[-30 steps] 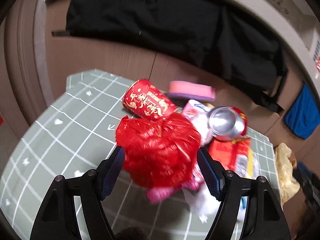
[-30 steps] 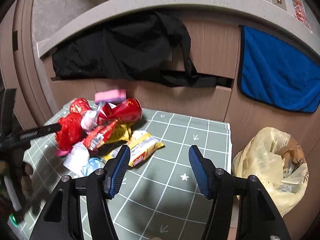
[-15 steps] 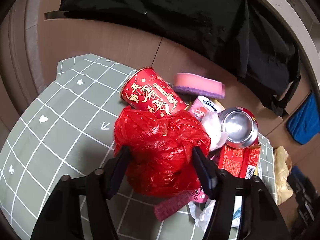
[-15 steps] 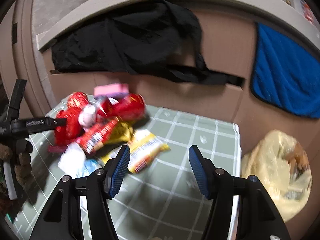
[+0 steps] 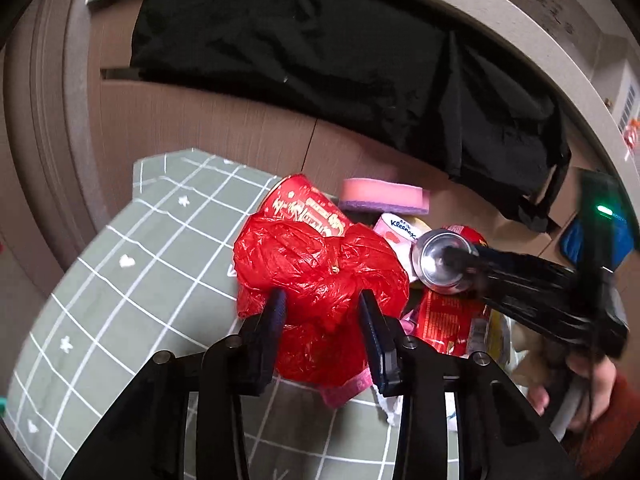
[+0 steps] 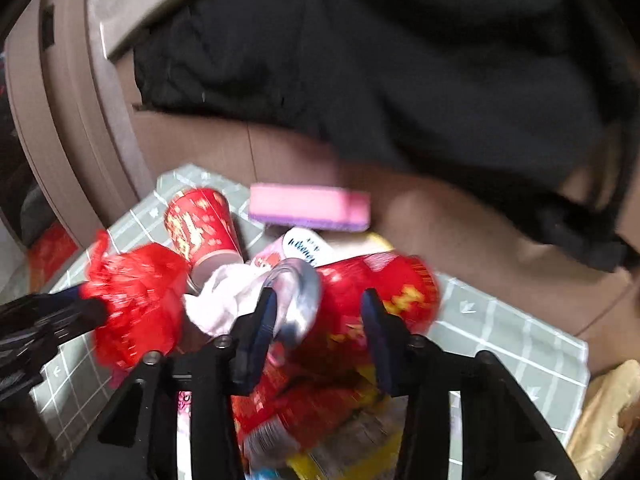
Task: Collect trash
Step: 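Grasp the red plastic bag with the left tool while the right tool grasps a red can, then lift the red bag and red can and carry both toward the yellow-lined bin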
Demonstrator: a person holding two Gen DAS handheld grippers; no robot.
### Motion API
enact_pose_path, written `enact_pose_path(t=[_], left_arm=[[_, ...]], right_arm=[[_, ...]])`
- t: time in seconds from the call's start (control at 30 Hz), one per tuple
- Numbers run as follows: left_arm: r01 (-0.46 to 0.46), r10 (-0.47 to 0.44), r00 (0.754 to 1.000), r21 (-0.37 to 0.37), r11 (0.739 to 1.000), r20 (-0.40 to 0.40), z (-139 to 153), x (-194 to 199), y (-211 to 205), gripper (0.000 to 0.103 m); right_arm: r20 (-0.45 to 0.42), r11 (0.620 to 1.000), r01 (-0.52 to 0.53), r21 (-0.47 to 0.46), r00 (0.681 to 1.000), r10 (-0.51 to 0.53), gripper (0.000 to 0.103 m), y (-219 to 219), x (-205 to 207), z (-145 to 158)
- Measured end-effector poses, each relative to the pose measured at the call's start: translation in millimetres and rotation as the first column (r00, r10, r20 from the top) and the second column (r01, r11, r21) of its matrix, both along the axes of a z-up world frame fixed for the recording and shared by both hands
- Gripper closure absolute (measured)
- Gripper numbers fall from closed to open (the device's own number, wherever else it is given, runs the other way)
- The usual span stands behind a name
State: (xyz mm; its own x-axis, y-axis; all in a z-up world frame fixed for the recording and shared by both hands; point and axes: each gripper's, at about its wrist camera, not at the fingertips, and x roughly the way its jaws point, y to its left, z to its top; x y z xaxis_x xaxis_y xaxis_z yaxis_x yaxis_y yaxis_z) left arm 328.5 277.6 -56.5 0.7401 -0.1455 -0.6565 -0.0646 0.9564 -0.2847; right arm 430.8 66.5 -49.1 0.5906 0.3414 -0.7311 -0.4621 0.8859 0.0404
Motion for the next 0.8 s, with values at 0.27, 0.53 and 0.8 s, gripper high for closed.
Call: enact_pose_path(t=[0.27,0.53,0.8], left_arm=[[0.083,-0.083,0.997,-0.064,0.995,0.004,-5.3,-2.8,2.8,0.062],[0.008,-0.017,0.998,-0.159,0.987,-0.056,-35.4,20.9,12.8,0.042],[-0.014,0.006,0.995,-0.087,0.996,-0.100,-24.4,36.4,-2.9,0.062]], right_arm=[[0.058,1.000,0.019,-0.004,0.998,-0.019,0.080,-30.4,-32.8,19.2],[0.025,0.995,0.089,0.036,0.996,-0.090,0.080,-95.2,-68.9,27.9],[-0.014,0.993,0.108,0.053,0.994,-0.107,0.080,-109.6,-80.9,13.4]])
